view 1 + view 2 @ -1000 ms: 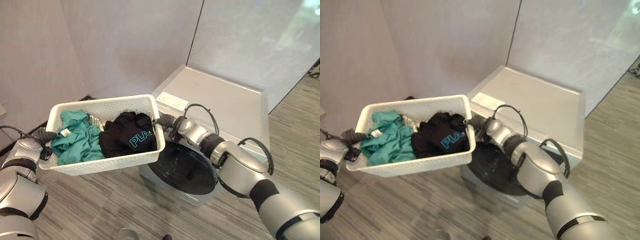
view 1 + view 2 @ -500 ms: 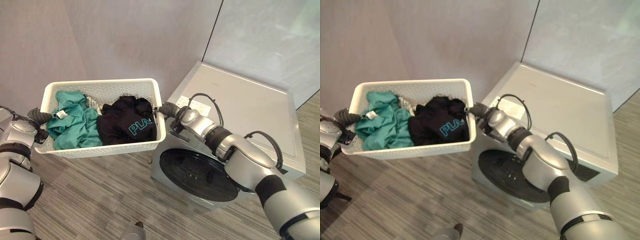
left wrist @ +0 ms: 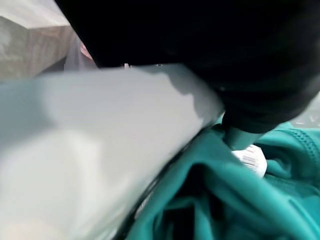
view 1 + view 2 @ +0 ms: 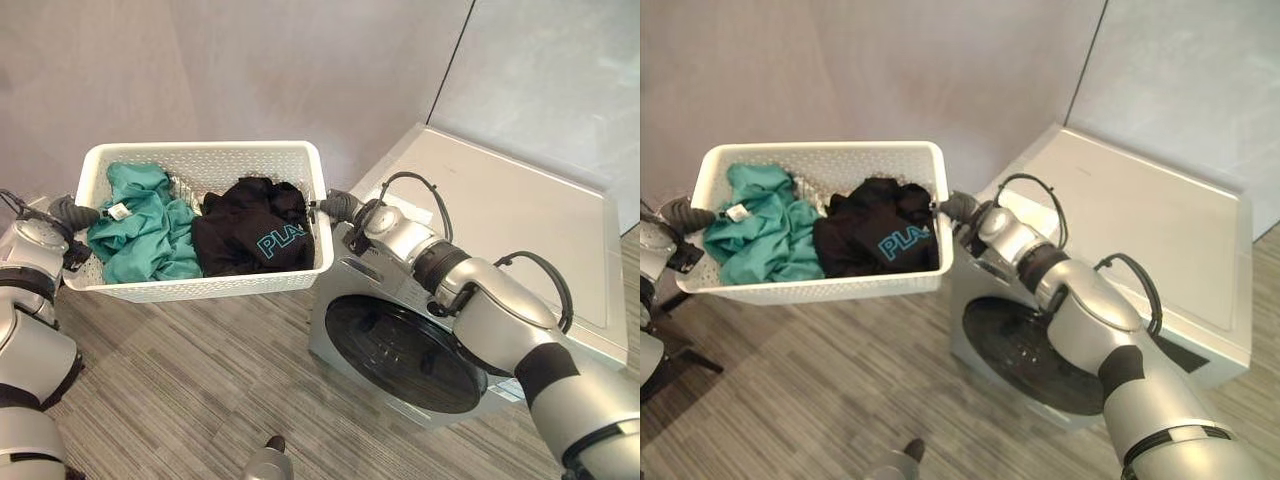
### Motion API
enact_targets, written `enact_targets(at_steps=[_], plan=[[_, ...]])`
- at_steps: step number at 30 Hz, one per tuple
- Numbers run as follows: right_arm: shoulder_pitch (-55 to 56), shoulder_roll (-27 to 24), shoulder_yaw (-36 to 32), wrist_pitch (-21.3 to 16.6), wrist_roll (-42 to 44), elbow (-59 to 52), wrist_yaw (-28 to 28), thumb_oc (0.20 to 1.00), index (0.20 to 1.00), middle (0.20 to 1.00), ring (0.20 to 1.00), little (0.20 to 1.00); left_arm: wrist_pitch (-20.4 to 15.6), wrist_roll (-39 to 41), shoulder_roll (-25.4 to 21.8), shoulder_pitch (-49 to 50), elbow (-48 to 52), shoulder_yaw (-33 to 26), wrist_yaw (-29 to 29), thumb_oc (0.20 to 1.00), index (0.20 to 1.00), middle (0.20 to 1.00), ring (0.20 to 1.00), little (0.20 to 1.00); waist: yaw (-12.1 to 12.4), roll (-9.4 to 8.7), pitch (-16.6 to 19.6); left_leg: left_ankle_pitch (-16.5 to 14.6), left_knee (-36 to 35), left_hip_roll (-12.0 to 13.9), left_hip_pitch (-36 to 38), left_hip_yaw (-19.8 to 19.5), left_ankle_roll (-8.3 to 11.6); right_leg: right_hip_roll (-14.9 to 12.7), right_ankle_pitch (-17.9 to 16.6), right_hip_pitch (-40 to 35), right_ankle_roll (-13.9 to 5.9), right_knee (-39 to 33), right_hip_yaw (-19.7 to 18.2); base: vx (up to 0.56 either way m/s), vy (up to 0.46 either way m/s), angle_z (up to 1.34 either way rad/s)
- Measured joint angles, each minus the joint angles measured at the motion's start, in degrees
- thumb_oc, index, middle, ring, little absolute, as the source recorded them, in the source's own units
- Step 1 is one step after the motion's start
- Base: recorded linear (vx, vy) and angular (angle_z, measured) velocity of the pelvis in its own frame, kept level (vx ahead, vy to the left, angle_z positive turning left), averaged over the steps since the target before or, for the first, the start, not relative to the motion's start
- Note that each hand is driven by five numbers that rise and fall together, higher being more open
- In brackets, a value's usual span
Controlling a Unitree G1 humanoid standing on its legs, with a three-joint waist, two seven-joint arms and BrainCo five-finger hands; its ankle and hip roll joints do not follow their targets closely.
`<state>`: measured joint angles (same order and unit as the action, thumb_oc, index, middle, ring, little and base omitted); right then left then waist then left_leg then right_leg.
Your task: Grab the laundry basket,head to the washer,open it,put in the laundry and shut it.
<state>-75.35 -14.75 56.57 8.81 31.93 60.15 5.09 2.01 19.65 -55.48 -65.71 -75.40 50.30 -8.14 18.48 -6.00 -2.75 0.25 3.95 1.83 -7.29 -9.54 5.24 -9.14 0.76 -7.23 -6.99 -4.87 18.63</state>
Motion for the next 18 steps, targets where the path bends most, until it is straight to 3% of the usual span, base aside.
enact_targets(at_steps=[10, 16, 18], plan=[[-9.1, -6.2, -0.4, -1.5, 3.3, 1.3, -0.2, 0.2, 0.2, 0.2, 0.2, 0.2, -0.6, 2.1, -0.1, -12.4, 0.3, 3.6, 0.1, 0.2, 0.2, 0.2, 0.2, 0.2, -0.5, -0.28, 0.6, 0.2, -0.2, -0.5, -0.9, 0.5, 0.04, -0.8, -0.2, 1.1, -0.39, 0.0, 0.4, 0.04, 0.025, -0.01], [-12.9, -10.9, -0.2, -2.5, 3.4, 2.5, 0.1, 0.2, 0.2, 0.2, 0.2, 0.2, -0.7, 3.2, 1.9, -16.9, 1.4, 5.0, 0.1, 0.2, 0.2, 0.2, 0.2, 0.2, -2.5, -0.28, 0.9, 0.0, -0.4, -0.4, -0.9, 1.8, -0.17, -1.1, -0.4, 2.1, -0.63, 0.0, -0.9, 0.04, 0.021, -0.1], [-13.8, -11.7, -0.1, -2.5, 3.3, 4.5, 0.3, 0.2, 0.2, 0.2, 0.2, 0.2, -0.7, 4.7, 3.1, -17.6, 2.2, 5.1, 0.2, 0.2, 0.2, 0.2, 0.2, 0.2, -4.4, -0.3, 1.0, 0.0, -0.4, -0.4, -0.9, 2.4, -0.18, -1.3, -0.5, 2.4, -0.77, 0.0, -1.3, 0.03, 0.007, -0.16]])
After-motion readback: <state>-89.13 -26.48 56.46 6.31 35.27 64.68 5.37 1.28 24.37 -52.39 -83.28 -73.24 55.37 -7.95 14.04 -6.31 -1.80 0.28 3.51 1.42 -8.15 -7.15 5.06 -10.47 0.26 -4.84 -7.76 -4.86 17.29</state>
